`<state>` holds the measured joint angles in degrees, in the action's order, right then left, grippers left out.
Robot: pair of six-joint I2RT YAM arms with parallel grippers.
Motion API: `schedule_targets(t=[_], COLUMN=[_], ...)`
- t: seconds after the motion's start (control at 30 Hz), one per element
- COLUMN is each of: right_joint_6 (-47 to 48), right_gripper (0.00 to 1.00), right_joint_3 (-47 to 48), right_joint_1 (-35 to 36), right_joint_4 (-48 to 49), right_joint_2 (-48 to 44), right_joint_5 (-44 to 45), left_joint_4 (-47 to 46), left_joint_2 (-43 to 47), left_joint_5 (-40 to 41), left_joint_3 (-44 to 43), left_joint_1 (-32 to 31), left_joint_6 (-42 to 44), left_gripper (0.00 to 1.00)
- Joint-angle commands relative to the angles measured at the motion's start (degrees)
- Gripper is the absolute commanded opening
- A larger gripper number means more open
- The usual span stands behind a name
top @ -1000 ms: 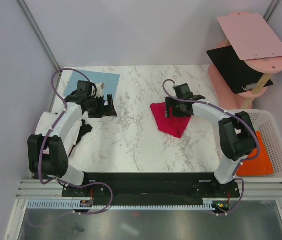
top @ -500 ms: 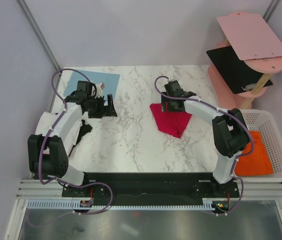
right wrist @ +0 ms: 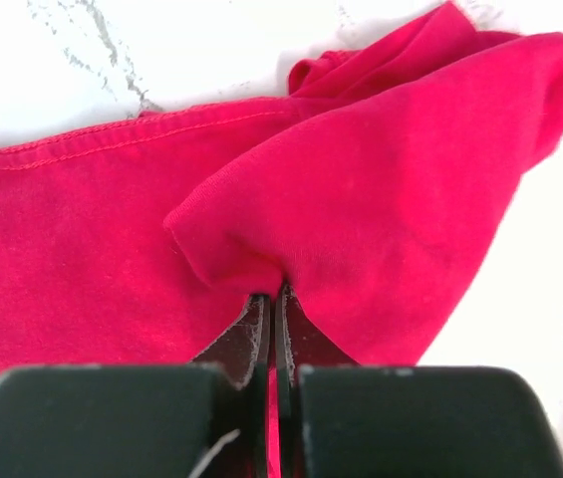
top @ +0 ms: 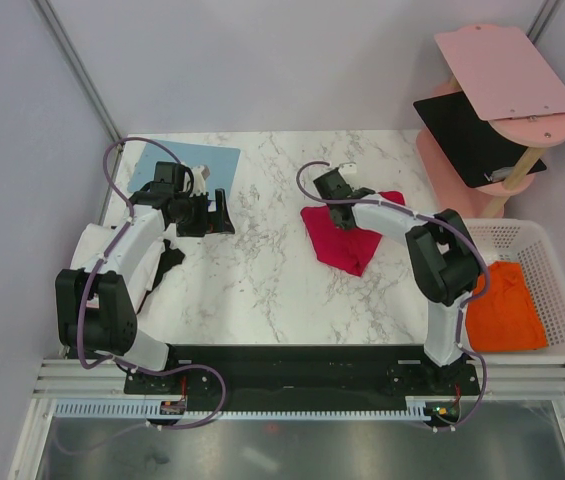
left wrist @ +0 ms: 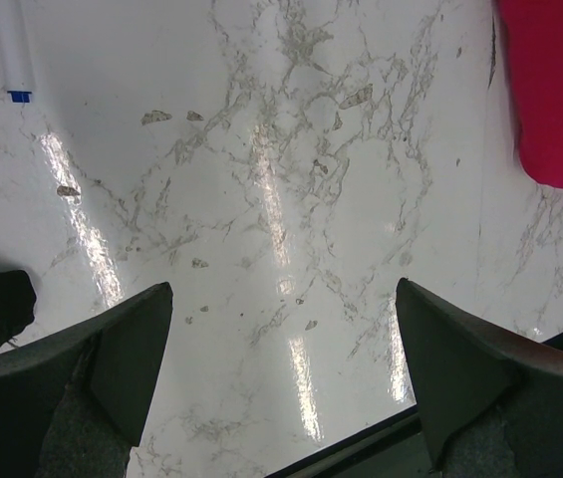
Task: Fold and stack the t-shirts
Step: Flatten out the tshirt
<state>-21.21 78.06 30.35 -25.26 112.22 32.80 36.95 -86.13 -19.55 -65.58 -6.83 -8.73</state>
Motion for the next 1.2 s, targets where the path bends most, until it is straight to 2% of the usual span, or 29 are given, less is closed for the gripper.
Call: schedule_targets(t=[0.0,0.23,0.4,0.57,0.83,0.97,1.17], right_joint_6=[0.38,3.89,9.60,12.24,19.09,20.68,24.28], right_gripper=[0.00,0.00,0.00,0.00,0.00,0.00,0.00], right_joint_3=[1.57,3.93,9.55,20.80,37.05,40.94,41.56], right_joint_1=[0.85,2.26,2.52,5.33,14.73,16.41,16.58], right_joint_4=[0.47,1.61,4.07,1.88,1.17,1.44,1.53], right_joint_2=[-6.90,-23.26,-34.26,-31.74,-24.25,-25.64,-26.89], right_joint_5=[7.10,13.42,12.04,3.52,3.77,4.99,5.88], left_joint_4=[0.23,0.23,0.32,0.40,0.49,0.67,0.76], left_joint_2=[0.08,0.26,0.35,0.78,1.05,0.70,0.61], left_joint_5=[-0.31,-0.40,-0.40,0.30,1.97,1.97,2.15], left_joint_3=[-0.51,-0.60,-0.60,-0.51,-0.25,-0.42,-0.60], left_joint_1=[0.24,0.24,0.15,0.24,0.24,0.24,0.24], left_joint_6=[-0.50,-0.58,-0.58,-0.58,-0.58,-0.58,-0.58], left_gripper=[1.00,1.00,1.00,1.00,1.00,1.00,1.00])
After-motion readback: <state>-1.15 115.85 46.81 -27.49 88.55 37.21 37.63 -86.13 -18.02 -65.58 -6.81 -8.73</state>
